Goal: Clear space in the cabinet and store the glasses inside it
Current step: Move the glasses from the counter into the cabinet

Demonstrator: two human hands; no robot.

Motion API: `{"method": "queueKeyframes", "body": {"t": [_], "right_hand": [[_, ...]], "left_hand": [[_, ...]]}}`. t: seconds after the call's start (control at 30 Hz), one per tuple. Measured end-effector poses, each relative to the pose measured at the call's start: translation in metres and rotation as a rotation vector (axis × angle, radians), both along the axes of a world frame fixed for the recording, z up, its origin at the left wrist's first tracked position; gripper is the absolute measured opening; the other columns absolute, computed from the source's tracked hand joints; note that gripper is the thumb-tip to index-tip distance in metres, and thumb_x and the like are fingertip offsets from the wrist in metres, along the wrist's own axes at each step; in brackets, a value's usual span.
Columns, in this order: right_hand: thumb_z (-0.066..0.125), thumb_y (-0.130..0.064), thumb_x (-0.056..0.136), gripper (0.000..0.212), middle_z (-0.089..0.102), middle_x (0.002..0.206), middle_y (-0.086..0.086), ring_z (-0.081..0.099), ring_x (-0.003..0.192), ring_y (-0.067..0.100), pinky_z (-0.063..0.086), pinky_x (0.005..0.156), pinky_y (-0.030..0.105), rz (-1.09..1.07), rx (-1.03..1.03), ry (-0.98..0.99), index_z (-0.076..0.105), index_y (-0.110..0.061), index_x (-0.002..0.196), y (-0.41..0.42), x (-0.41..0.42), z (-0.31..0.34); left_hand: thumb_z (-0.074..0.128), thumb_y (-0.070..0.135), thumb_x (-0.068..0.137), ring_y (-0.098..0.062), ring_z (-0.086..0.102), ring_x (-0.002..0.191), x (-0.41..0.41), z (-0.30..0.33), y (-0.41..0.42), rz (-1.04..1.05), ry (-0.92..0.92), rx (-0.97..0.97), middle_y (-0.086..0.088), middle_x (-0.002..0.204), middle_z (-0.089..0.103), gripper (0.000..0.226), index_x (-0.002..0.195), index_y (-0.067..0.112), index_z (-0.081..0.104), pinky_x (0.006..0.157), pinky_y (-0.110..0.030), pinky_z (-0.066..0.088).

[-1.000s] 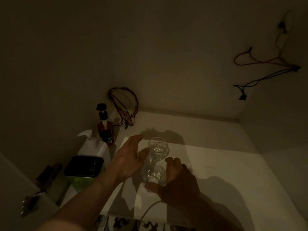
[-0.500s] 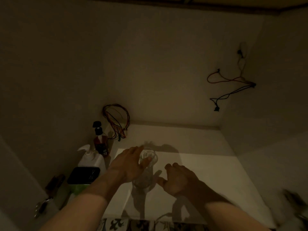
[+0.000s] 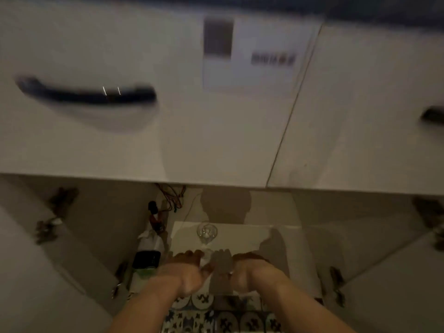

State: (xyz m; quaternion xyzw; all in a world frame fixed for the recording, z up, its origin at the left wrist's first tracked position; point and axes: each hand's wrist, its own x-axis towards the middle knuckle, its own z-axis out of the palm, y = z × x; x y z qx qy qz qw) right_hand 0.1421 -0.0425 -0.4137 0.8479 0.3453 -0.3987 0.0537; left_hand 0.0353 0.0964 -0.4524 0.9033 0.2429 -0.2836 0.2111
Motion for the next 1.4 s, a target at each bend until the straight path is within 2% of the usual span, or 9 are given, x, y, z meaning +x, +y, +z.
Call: {"method": "queueKeyframes", "body": {"t": [0.23,0.37,0.53,0.67,0.77,0.9,1.0,1.17,1.4], "right_hand": [[0.041,-0.061,0.095,0.062,0.056,0.137,0.013,0.055,0.123,0.031,0.040,0.082,0.034,0.013,-0.110,0.080,0.055,-0.014,0.133,-0.043,-0.052,0.196],[0.048,-0.058,0.092,0.061,0.056,0.139,0.011,0.055,0.124,0.031,0.044,0.091,0.034,-0.051,-0.079,0.115,0.054,-0.015,0.136,-0.061,-0.069,0.305],[0.059,-0.059,0.085,0.055,0.060,0.133,0.002,0.057,0.120,0.024,0.046,0.098,0.037,-0.106,0.111,0.085,0.059,-0.027,0.129,-0.073,-0.074,0.439],[0.054,-0.065,0.086,0.062,0.061,0.128,0.007,0.058,0.117,0.028,0.048,0.094,0.040,-0.066,0.199,-0.108,0.057,-0.020,0.127,-0.069,-0.065,0.526],[0.053,-0.061,0.088,0.048,0.065,0.117,0.006,0.062,0.108,0.028,0.051,0.090,0.041,-0.086,0.353,-0.254,0.062,-0.024,0.117,-0.067,-0.048,0.574],[0.056,-0.054,0.088,0.031,0.068,0.101,-0.004,0.065,0.092,0.019,0.055,0.082,0.038,-0.211,0.661,-0.466,0.063,-0.029,0.104,-0.077,-0.021,0.605],[0.058,-0.051,0.089,0.032,0.065,0.107,-0.006,0.064,0.096,0.015,0.056,0.081,0.033,-0.251,0.837,-0.655,0.061,-0.028,0.111,-0.082,0.002,0.610],[0.064,-0.048,0.087,0.048,0.054,0.127,-0.004,0.054,0.111,0.014,0.053,0.088,0.027,-0.241,0.877,-0.752,0.049,-0.029,0.129,-0.078,0.041,0.593],[0.071,-0.058,0.080,0.094,0.014,0.164,0.004,0.019,0.149,0.023,0.040,0.111,0.039,-0.308,0.819,-0.643,0.015,-0.035,0.152,-0.061,0.087,0.557]], "left_hand": [[0.031,0.065,0.095,-0.024,0.056,0.105,-0.053,0.187,-0.043,-0.075,0.127,-0.126,-0.006,0.126,0.059,0.057,0.124,0.022,0.055,0.088,-0.038,0.048],[0.038,0.059,0.096,-0.022,0.058,0.112,-0.072,0.303,-0.066,-0.052,0.117,-0.142,-0.003,0.128,0.060,0.046,0.120,0.026,0.057,0.092,-0.035,0.046],[0.042,0.057,0.094,-0.019,0.062,0.111,-0.089,0.435,-0.086,0.015,-0.133,-0.026,0.002,0.120,0.066,0.042,0.119,0.028,0.061,0.094,-0.032,0.048],[0.050,0.065,0.089,-0.003,0.063,0.100,-0.069,0.532,-0.076,-0.007,-0.344,-0.047,0.014,0.109,0.069,0.039,0.108,0.034,0.064,0.089,-0.026,0.050],[0.055,0.065,0.086,0.003,0.062,0.092,-0.045,0.578,-0.064,0.075,-0.500,-0.022,0.021,0.101,0.067,0.031,0.107,0.043,0.062,0.087,-0.027,0.053],[0.056,0.055,0.089,-0.001,0.056,0.103,-0.008,0.608,-0.051,0.148,-0.726,0.059,0.021,0.117,0.056,0.040,0.127,0.046,0.048,0.087,-0.026,0.050],[0.056,0.054,0.091,-0.007,0.050,0.122,0.026,0.619,-0.044,0.141,-0.855,0.107,0.015,0.138,0.047,0.053,0.139,0.042,0.038,0.097,-0.030,0.048],[0.056,0.052,0.092,-0.012,0.036,0.139,0.096,0.630,-0.037,0.086,-0.918,0.143,0.010,0.152,0.036,0.064,0.148,0.034,0.032,0.110,-0.035,0.039],[0.054,0.059,0.089,-0.018,0.037,0.139,0.196,0.631,-0.023,0.037,-0.848,0.187,0.005,0.153,0.034,0.069,0.149,0.035,0.027,0.107,-0.040,0.040]]}}
